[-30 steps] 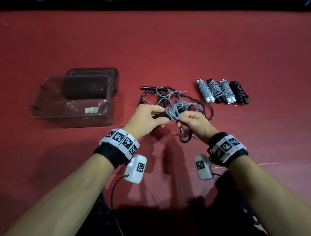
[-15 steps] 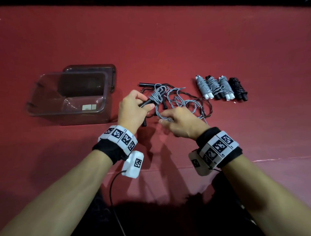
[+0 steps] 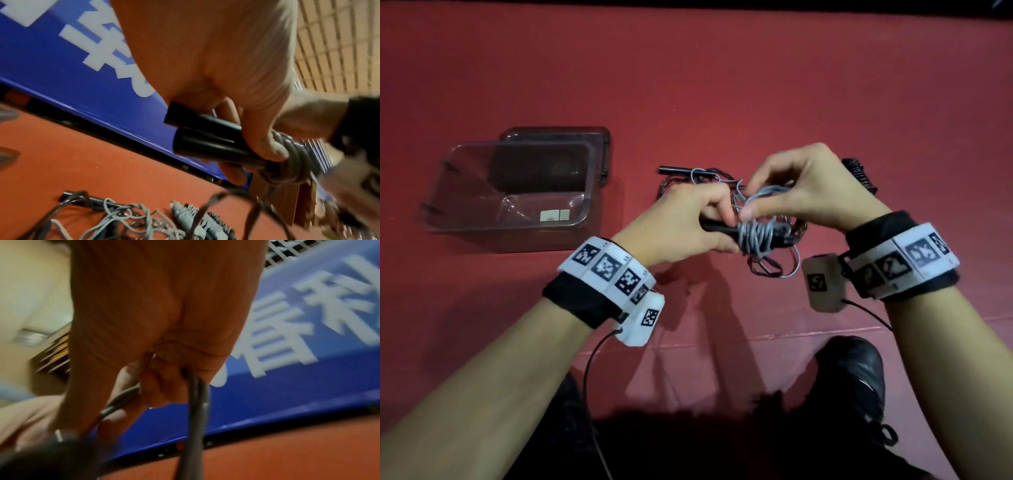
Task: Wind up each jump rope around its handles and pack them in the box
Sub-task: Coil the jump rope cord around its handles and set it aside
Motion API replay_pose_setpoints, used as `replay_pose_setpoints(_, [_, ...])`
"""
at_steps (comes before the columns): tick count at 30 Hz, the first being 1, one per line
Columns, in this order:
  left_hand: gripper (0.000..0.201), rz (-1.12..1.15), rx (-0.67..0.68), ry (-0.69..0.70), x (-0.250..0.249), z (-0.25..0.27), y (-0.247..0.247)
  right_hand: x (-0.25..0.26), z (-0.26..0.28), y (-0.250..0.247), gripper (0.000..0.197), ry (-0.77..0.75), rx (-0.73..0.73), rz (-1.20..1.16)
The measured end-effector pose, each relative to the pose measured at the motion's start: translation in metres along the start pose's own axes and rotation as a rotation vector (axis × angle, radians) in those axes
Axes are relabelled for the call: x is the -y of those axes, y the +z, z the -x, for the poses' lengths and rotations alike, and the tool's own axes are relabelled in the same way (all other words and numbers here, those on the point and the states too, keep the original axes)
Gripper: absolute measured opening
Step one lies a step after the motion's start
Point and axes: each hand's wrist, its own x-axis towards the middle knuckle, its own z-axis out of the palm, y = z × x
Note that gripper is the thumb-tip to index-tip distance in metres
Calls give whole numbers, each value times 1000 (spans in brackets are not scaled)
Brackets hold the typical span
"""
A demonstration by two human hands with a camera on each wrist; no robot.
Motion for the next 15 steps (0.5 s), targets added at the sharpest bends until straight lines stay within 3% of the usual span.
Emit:
replay_pose_setpoints(3, [37, 255, -95, 63, -11, 0, -7, -34, 0, 20, 16, 139, -127, -389])
replay_pose_setpoints(5, [34, 354, -236, 59, -9, -3, -7, -45, -3, 43, 25, 273, -72, -499])
replay_pose_setpoints(7, [31, 436, -411, -17, 2, -6, -6, -40, -4, 63, 33, 286, -25, -517])
replay_pose_setpoints(9, [27, 405, -548, -87, 15, -8, -5, -27, -3, 75, 30, 195, -27, -375])
replay_pose_setpoints(11, [23, 307, -632, -107, 22, -8, -5, -19, -3, 81, 19, 96, -10, -88])
replay_pose_setpoints(13, [20, 266, -661, -95, 20, -7, -4, -14, -4, 83, 28, 57, -39, 221])
replay_pose_setpoints(15, [19, 301, -617, -71, 13, -7, -3, -12, -6, 80, 36, 69, -111, 212])
